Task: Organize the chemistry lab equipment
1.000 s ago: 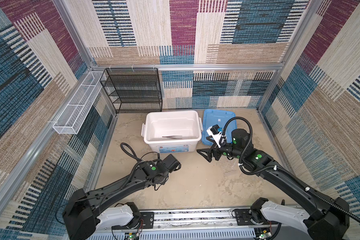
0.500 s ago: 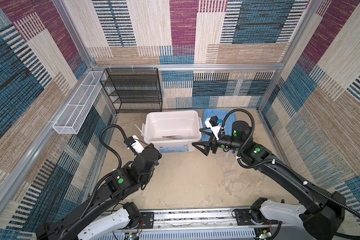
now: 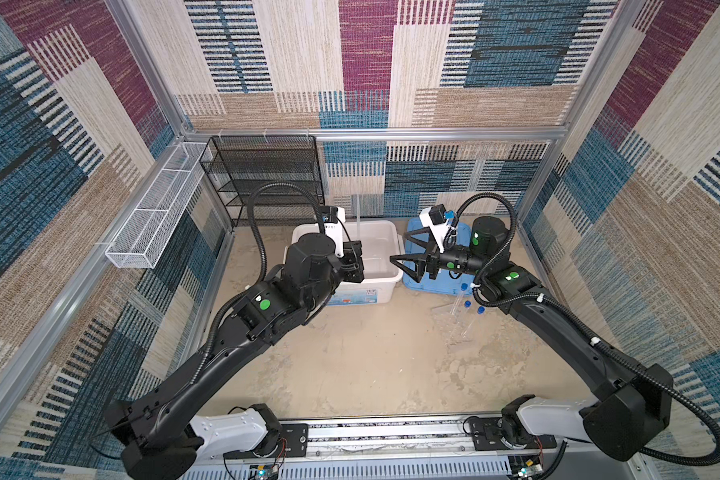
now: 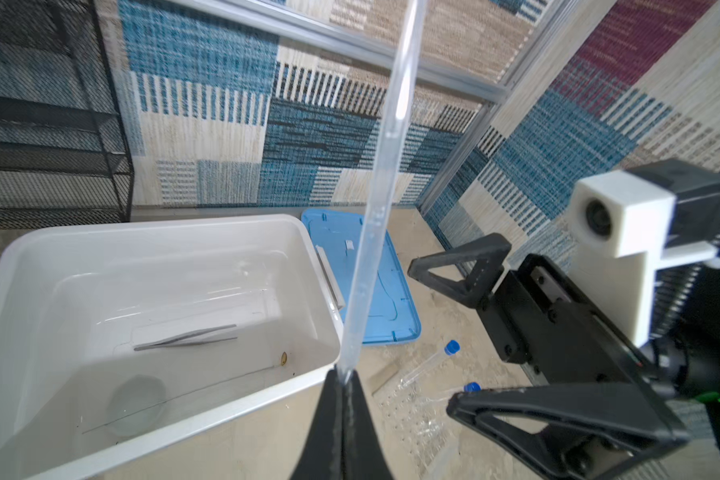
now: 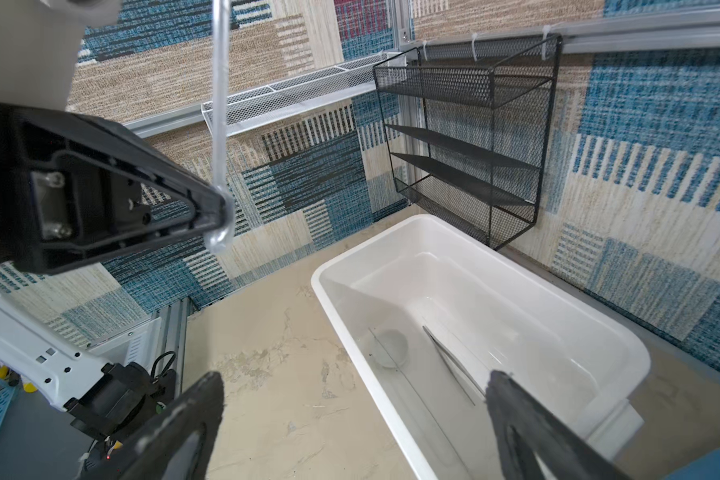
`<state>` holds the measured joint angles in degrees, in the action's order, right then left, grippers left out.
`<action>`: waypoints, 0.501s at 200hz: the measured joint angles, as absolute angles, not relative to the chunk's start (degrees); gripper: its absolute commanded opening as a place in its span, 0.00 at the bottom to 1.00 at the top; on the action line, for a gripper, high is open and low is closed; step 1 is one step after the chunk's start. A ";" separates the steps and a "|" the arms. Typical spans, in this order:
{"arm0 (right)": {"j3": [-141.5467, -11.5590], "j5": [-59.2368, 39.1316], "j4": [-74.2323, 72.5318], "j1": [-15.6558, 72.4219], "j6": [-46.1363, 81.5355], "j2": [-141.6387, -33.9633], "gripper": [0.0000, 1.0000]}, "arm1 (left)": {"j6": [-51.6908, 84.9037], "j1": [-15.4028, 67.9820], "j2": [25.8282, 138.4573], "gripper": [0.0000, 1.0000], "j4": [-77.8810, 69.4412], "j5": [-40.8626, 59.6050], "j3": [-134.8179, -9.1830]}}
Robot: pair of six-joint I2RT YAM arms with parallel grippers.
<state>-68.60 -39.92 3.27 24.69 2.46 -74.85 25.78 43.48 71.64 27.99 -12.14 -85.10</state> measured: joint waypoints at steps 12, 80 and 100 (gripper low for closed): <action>-69.19 -38.87 4.14 23.62 2.44 -75.18 0.99 | 26.41 40.01 76.16 0.00 30.94 -6.96 -89.25; -75.85 -25.30 15.84 22.48 -0.10 -82.32 1.00 | 31.31 33.95 98.41 0.00 40.56 6.68 -103.74; -75.92 -24.51 17.45 22.44 -0.58 -82.83 1.00 | 32.53 33.89 102.96 0.00 41.93 7.14 -105.97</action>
<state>-75.92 -24.51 17.45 22.44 -0.58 -82.83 32.53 33.89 102.96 41.93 7.14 -105.97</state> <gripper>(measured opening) 0.996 0.048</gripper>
